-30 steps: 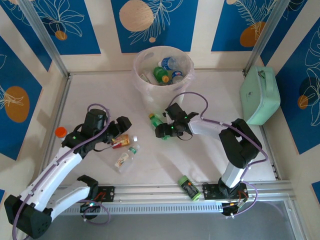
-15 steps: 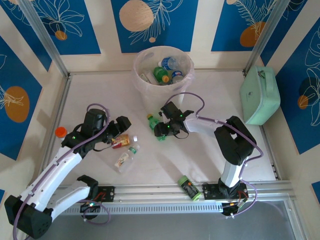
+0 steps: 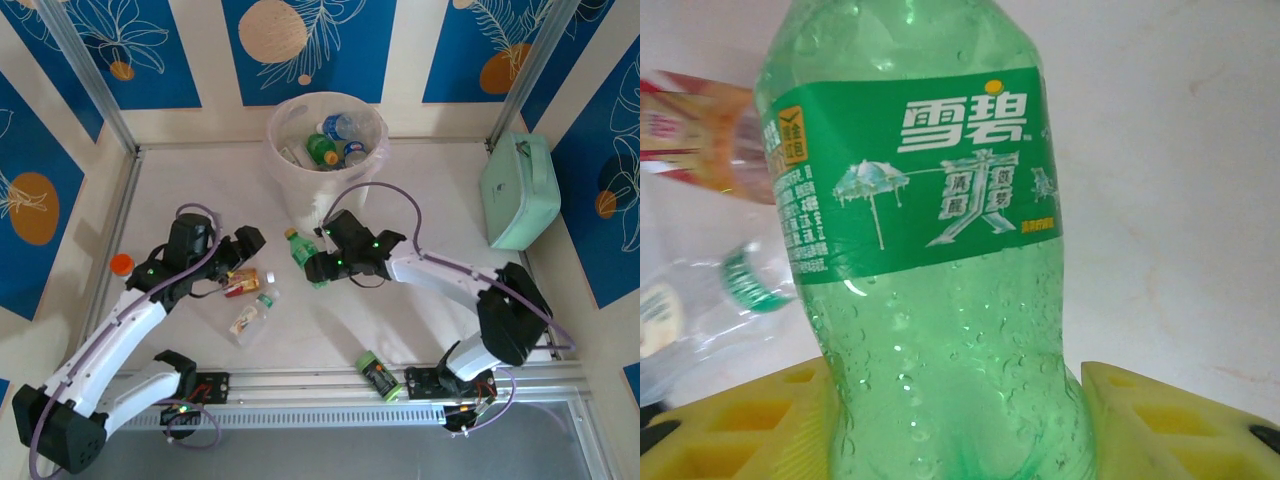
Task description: Put the plastic bottles in the bin
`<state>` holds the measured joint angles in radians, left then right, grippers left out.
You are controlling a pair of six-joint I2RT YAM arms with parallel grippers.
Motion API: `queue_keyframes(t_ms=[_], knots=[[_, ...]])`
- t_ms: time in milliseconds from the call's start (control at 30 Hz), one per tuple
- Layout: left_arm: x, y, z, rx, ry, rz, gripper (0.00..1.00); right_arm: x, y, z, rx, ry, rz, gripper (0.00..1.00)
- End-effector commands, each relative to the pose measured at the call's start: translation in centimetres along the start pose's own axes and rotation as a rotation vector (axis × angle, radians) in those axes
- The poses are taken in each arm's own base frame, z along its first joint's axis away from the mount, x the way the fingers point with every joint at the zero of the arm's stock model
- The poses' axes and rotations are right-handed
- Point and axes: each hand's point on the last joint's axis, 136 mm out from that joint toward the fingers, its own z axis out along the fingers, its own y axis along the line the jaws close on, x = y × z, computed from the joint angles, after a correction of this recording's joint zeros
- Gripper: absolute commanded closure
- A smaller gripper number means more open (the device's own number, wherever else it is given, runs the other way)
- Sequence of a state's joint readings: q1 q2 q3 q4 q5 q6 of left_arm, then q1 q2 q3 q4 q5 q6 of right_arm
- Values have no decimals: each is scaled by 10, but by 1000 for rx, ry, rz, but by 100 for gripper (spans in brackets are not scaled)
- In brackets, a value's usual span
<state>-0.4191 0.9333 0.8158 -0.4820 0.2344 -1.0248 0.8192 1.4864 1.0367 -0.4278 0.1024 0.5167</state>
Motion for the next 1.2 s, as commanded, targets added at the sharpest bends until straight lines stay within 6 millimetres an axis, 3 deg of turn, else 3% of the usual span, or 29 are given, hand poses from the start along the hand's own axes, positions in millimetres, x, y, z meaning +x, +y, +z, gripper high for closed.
queue_keyframes(t_ms=[0,133,333,600,800,1167], knots=[[-7,-23,5,104,8,-33,12,4,16,-22,-27,-23,-1,57],[-13,-37,8,155,6,-39,13,-2,41,-43,-84,-61,-33,58],[-16,-41,14,163,11,-44,17,-14,70,-62,-135,-92,-91,59],[-18,-35,18,142,1,-47,26,-15,94,-66,-175,-78,-150,59],[-21,-36,20,144,2,-50,40,-10,104,-63,-180,-59,-180,60],[-33,-44,16,170,-30,-60,64,-11,103,-63,-172,-64,-169,60]])
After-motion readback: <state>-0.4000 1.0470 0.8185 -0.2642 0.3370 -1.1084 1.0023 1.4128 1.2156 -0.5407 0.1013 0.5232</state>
